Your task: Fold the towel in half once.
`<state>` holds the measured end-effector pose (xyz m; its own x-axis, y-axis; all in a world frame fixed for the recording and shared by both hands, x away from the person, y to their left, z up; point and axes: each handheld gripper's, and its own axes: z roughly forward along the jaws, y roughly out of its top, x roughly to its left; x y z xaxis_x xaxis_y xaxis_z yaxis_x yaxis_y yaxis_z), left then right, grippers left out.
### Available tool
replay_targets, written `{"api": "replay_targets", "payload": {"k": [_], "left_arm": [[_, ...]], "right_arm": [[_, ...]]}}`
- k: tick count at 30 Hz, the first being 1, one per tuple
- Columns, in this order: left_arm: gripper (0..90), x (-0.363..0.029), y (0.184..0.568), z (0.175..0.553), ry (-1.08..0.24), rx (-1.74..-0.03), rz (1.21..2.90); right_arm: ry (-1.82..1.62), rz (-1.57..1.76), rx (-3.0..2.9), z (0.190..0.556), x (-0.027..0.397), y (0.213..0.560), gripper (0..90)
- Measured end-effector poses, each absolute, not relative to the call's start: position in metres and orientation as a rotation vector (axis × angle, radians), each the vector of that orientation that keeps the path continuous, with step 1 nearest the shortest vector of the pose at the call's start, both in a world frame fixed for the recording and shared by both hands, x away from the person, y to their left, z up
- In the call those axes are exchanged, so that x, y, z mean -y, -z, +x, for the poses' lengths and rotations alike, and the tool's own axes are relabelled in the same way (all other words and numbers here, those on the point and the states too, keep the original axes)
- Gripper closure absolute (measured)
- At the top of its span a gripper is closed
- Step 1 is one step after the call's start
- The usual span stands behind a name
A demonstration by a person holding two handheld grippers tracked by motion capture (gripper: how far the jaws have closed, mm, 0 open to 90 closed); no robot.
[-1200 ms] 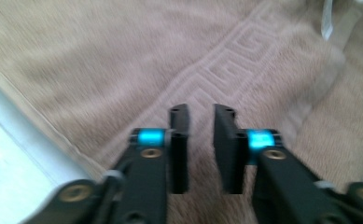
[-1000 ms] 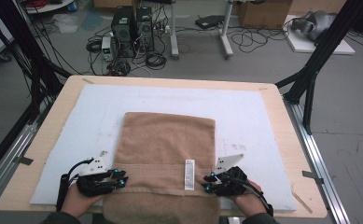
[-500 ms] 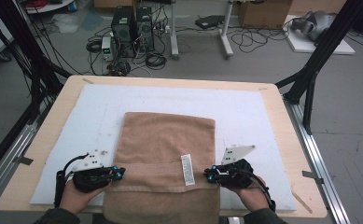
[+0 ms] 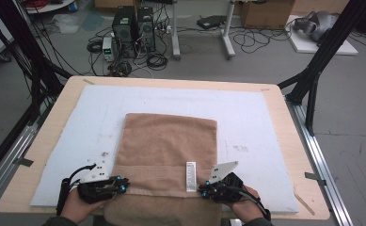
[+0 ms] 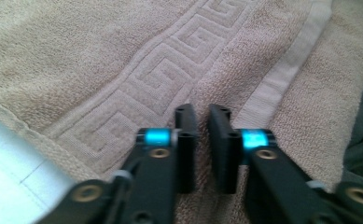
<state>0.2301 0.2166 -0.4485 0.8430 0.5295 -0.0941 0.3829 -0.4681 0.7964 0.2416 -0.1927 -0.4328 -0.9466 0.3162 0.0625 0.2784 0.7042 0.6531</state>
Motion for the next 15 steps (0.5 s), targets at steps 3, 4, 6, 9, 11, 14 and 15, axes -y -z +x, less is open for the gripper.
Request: {"api": "replay_targets", "payload": {"k": [3, 4, 6, 9, 11, 14, 15], "left_arm": [[85.9, -0.218, 0.445, 0.23, -0.203, -0.668, 2.103], [86.0, -0.22, 0.443, 0.23, -0.197, -0.674, 2.086], [86.0, -0.223, 0.438, 0.231, -0.196, -0.682, 2.061], [86.0, -0.226, 0.426, 0.232, -0.198, -0.681, 2.027], [85.9, -0.227, 0.418, 0.233, -0.199, -0.682, 1.995], [85.9, -0.226, 0.408, 0.234, -0.21, -0.679, 1.983], [85.9, -0.226, 0.407, 0.234, -0.213, -0.675, 1.984]], "right_arm": [[-1.115, 0.509, -2.847, 0.242, 0.193, 0.427, 86.4], [-1.14, 0.519, -2.846, 0.243, 0.195, 0.425, 86.4], [-1.186, 0.542, -2.832, 0.245, 0.199, 0.42, 86.5], [-1.237, 0.54, -2.8, 0.245, 0.204, 0.408, 86.6], [-1.263, 0.545, -2.771, 0.247, 0.208, 0.4, 86.6], [-1.334, 0.581, -2.753, 0.252, 0.214, 0.392, 86.5], [-1.333, 0.574, -2.75, 0.251, 0.214, 0.389, 86.5]]}}
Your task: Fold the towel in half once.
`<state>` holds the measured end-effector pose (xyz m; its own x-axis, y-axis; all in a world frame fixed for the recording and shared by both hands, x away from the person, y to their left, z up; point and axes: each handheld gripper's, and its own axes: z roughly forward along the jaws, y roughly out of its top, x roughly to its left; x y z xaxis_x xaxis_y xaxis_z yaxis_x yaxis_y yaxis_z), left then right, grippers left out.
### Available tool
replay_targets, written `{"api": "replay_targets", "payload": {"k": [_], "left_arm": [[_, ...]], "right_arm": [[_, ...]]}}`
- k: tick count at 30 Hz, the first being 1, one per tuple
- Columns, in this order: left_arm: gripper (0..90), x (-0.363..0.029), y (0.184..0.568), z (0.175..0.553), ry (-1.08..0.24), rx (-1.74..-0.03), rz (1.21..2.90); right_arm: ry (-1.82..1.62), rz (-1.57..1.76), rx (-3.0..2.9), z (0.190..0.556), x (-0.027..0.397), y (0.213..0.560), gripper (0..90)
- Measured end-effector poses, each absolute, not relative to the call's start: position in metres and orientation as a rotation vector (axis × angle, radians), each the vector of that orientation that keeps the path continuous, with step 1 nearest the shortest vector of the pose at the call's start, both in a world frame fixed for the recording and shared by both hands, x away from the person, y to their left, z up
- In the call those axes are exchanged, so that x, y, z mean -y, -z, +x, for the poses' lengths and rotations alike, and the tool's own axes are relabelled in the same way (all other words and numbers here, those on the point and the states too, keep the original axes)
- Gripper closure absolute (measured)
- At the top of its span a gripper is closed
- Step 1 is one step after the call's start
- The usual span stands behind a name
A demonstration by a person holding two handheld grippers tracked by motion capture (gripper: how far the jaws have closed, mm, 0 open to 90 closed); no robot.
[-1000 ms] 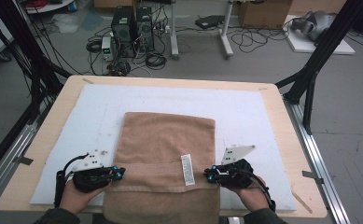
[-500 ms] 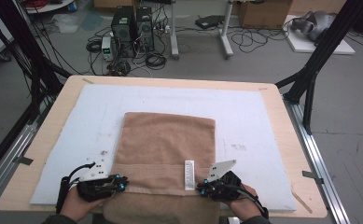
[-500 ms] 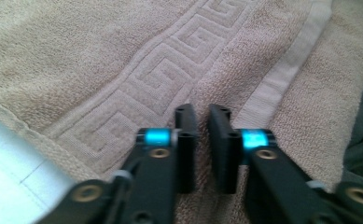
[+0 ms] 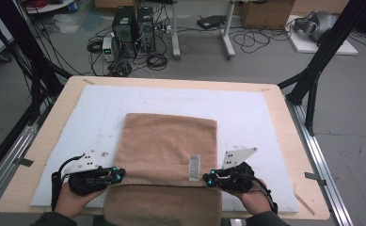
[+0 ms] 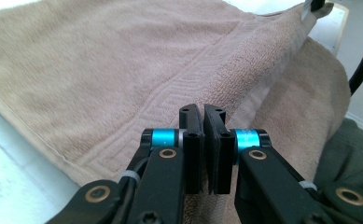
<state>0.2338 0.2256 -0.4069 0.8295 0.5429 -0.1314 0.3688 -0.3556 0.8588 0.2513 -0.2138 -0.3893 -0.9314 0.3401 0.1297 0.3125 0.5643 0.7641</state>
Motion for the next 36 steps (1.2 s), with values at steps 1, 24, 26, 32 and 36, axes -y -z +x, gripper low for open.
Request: {"api": "replay_targets", "payload": {"k": [1, 24, 26, 32, 36], "left_arm": [[85.9, -0.225, 0.406, 0.232, -0.214, -0.671, 1.986], [53.7, -0.228, 0.403, 0.254, -0.332, -0.726, 1.997], [51.7, -0.225, 0.405, 0.283, -0.385, -0.793, 2.009], [50.8, -0.224, 0.422, 0.353, -0.442, -0.972, 1.971], [50.8, -0.223, 0.433, 0.376, -0.526, -1.053, 1.979]], "right_arm": [[-1.33, 0.562, -2.744, 0.25, 0.213, 0.388, 86.5], [-1.321, 0.665, -2.669, 0.277, 0.228, 0.38, 45.9], [-1.303, 0.751, -2.623, 0.309, 0.228, 0.383, 45.1], [-1.185, 0.864, -2.524, 0.371, 0.23, 0.406, 41.2], [-1.116, 0.905, -2.534, 0.398, 0.228, 0.423, 36.9]]}}
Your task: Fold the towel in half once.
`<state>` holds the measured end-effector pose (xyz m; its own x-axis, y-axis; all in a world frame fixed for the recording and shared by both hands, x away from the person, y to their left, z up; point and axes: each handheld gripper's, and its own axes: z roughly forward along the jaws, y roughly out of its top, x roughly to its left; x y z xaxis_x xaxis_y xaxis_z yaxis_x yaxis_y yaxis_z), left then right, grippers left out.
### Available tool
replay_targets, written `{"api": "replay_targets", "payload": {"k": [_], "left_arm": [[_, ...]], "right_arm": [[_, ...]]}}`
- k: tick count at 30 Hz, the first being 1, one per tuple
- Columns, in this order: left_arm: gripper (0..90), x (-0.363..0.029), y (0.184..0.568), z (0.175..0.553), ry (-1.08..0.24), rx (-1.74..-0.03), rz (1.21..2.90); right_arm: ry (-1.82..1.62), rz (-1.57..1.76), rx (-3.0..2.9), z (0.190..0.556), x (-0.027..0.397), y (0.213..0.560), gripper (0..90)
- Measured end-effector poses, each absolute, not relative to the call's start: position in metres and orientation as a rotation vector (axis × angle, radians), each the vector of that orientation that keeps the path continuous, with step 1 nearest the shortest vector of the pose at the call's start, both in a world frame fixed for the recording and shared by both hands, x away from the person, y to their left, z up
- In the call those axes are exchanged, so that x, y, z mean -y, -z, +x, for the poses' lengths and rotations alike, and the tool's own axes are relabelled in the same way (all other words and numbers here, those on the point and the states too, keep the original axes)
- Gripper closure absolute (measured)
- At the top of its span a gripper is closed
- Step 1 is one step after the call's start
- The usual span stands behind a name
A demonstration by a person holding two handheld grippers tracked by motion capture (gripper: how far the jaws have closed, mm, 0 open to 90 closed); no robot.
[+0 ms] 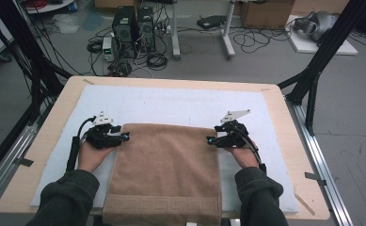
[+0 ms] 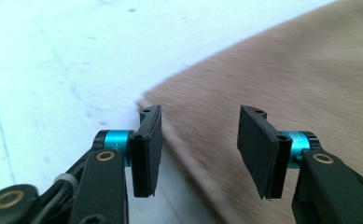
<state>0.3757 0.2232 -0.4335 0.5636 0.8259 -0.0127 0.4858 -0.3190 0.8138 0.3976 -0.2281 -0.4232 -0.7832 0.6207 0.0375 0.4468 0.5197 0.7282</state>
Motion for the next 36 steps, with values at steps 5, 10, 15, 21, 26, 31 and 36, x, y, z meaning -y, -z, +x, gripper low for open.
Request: {"api": "replay_targets", "payload": {"k": [5, 10, 15, 21, 26, 31, 36], "left_arm": [[44.5, -0.223, 0.45, 0.393, -0.45, -1.132, 1.968], [87.5, -0.212, 0.44, 0.398, -0.544, -1.058, 1.975], [88.2, -0.212, 0.411, 0.418, -0.597, -1.078, 1.916], [88.2, -0.209, 0.342, 0.453, -0.705, -1.023, 1.853], [69.5, -0.215, 0.324, 0.469, -0.665, -1.058, 1.857], [56.5, -0.228, 0.348, 0.453, -0.596, -1.073, 1.853], [49.6, -0.24, 0.367, 0.425, -0.551, -1.062, 1.874]], "right_arm": [[-1.115, 0.987, -2.552, 0.417, 0.227, 0.445, 42.1], [-1.129, 0.924, -2.618, 0.423, 0.224, 0.437, 82.1], [-1.113, 0.898, -2.537, 0.441, 0.223, 0.399, 82.9], [-1.104, 0.844, -2.423, 0.466, 0.222, 0.34, 82.9], [-1.142, 0.869, -2.297, 0.486, 0.225, 0.305, 51.3], [-1.103, 0.924, -2.421, 0.481, 0.229, 0.333, 44.7], [-1.1, 0.935, -2.46, 0.453, 0.235, 0.352, 40.6]]}}
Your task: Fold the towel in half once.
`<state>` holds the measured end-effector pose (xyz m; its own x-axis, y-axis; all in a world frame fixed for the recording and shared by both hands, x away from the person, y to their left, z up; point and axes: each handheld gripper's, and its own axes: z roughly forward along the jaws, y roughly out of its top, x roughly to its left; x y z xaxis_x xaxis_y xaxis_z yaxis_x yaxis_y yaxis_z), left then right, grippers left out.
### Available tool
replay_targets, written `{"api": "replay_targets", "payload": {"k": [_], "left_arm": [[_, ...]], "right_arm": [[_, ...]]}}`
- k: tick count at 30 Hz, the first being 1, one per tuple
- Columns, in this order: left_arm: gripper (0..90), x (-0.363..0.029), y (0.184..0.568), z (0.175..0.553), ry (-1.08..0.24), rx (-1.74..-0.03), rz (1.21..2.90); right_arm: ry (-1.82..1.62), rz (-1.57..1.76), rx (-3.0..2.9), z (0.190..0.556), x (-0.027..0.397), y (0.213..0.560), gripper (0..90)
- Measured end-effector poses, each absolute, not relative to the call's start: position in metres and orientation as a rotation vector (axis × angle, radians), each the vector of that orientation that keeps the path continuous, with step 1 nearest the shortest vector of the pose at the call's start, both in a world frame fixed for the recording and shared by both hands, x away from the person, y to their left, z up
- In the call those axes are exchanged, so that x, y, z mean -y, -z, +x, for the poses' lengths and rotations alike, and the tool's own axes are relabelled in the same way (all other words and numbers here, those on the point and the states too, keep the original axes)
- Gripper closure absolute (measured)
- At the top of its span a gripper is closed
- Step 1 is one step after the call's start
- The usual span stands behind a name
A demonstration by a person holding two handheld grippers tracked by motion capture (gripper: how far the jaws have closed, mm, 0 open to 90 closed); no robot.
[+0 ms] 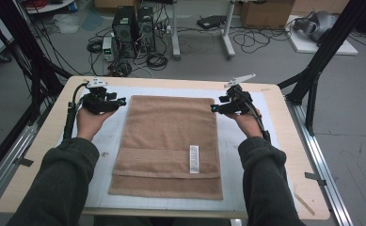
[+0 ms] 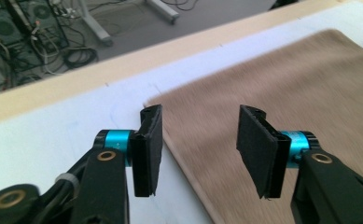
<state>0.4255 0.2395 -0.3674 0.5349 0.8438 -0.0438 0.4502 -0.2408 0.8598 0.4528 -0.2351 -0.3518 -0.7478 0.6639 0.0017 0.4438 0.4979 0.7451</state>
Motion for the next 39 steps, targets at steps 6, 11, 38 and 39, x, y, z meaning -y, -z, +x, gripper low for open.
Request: {"api": "replay_targets", "payload": {"k": [6, 11, 38, 39], "left_arm": [[46.4, -0.242, 0.384, 0.38, -0.496, -0.995, 1.898], [45.9, -0.235, 0.396, 0.341, -0.489, -0.913, 1.963], [84.8, -0.226, 0.435, 0.279, -0.333, -0.786, 2.003], [84.7, -0.227, 0.431, 0.278, -0.34, -0.78, 2.006]], "right_arm": [[-1.166, 0.856, -2.485, 0.402, 0.234, 0.364, 42.4], [-1.215, 0.791, -2.52, 0.363, 0.231, 0.379, 46.2], [-1.154, 0.599, -2.7, 0.302, 0.213, 0.416, 86.4], [-1.16, 0.592, -2.692, 0.302, 0.213, 0.413, 86.4]]}}
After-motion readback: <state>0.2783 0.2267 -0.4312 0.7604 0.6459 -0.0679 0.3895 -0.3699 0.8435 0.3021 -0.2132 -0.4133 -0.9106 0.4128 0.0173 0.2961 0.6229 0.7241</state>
